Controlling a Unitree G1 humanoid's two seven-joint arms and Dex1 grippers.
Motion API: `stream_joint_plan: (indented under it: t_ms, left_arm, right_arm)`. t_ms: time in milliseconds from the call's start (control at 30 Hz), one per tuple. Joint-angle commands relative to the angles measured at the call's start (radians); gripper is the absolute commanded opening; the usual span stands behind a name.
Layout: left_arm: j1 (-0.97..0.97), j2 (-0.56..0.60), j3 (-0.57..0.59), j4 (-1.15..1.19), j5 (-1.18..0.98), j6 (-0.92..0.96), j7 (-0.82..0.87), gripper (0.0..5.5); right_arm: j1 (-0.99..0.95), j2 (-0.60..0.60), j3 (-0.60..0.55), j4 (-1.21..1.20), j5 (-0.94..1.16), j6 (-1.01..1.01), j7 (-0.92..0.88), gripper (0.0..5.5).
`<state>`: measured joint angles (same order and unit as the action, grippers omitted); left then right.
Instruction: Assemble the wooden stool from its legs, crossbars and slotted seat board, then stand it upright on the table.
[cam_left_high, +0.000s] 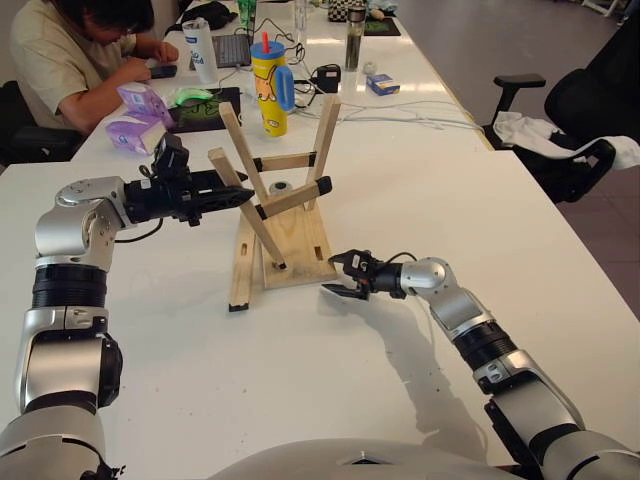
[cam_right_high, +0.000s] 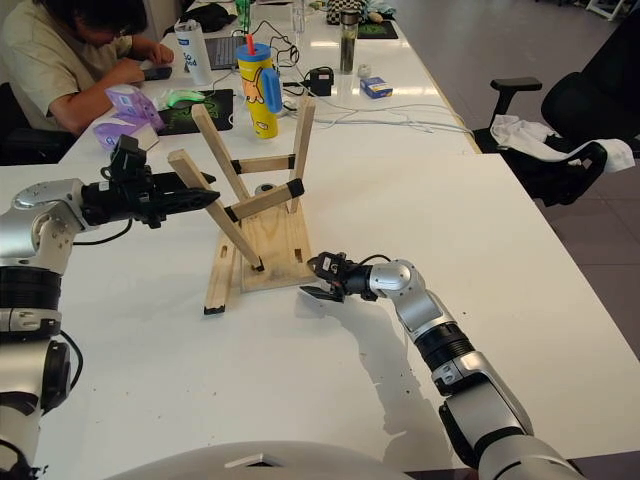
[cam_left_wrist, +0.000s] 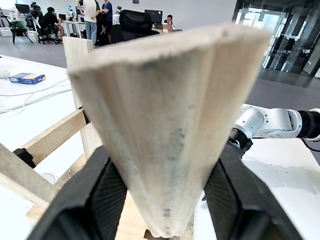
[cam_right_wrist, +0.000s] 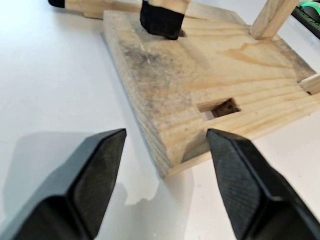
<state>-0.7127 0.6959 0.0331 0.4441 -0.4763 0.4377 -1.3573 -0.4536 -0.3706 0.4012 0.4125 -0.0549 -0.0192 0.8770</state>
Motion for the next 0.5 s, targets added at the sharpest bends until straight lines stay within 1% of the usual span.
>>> stream_joint_plan:
  t_ms: [33, 133, 300, 500]
  left_arm:
    - [-0.074, 0.039, -0.016, 0.047, 0.037, -0.003, -0.047, 2.06]
    - [-0.098, 0.050, -0.043, 0.069, 0.061, -0.001, -0.093, 2.06]
    - [-0.087, 0.022, -0.088, 0.124, 0.111, -0.056, -0.136, 2.06]
    - [-0.145, -0.003, -0.044, 0.093, 0.065, -0.035, -0.124, 2.06]
  right_arm:
    - [0.034, -0.005, 0.026, 0.033, -0.039, 0.056, 0.012, 3.00]
    - [0.040, -0.004, 0.029, 0.032, -0.041, 0.059, 0.009, 3.00]
    - [0.043, 0.008, 0.031, 0.026, -0.036, 0.066, 0.005, 3.00]
    - [0.045, 0.013, 0.036, 0.024, -0.039, 0.069, 0.003, 3.00]
